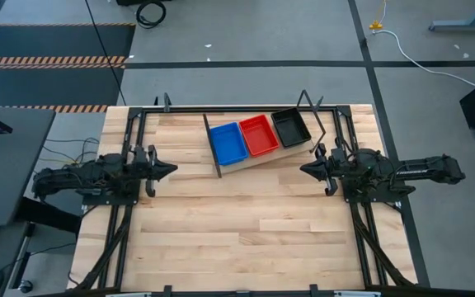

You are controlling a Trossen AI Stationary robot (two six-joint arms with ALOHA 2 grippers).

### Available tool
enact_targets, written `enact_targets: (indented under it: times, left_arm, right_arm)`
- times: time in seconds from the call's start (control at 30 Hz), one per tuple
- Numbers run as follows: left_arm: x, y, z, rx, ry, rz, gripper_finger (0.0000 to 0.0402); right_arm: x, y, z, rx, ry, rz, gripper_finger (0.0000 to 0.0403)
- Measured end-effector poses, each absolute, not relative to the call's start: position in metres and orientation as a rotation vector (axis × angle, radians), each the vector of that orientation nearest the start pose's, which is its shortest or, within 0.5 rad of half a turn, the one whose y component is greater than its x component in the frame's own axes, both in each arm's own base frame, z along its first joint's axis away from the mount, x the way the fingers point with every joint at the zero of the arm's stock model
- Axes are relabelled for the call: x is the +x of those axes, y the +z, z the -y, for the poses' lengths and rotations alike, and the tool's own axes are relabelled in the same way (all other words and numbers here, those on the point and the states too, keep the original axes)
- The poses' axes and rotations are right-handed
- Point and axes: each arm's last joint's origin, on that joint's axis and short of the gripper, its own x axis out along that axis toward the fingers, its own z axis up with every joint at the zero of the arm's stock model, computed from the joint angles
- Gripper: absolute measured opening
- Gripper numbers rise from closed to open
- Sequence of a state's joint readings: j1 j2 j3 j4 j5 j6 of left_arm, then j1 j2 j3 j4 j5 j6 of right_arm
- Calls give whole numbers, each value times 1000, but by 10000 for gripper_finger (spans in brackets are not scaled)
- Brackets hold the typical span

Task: Stack baskets on shelf by color
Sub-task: Return to home position

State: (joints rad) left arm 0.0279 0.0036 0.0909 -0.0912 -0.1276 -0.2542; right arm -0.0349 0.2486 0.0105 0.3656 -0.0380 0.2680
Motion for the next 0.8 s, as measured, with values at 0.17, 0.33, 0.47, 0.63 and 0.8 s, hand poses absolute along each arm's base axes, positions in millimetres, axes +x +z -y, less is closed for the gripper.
enact_targets:
  times: [0.17, 0.33, 0.47, 0.63, 0.8]
  left_arm:
    - [94, 177, -3, -306, 128, 12, 0]
    - [96, 173, -1, -285, 144, 48, 0]
    - [97, 173, -2, -251, 193, 96, 0]
    - [96, 173, -4, -264, 285, 111, 9]
    - [96, 173, -4, -149, 291, 91, 35]
  right_arm:
    - [112, 181, 3, 263, 20, 126, 9]
    - [112, 181, 3, 263, 20, 126, 9]
    - [112, 181, 3, 262, 20, 126, 9]
    - [112, 181, 3, 262, 20, 126, 9]
    - [112, 181, 3, 262, 20, 126, 9]
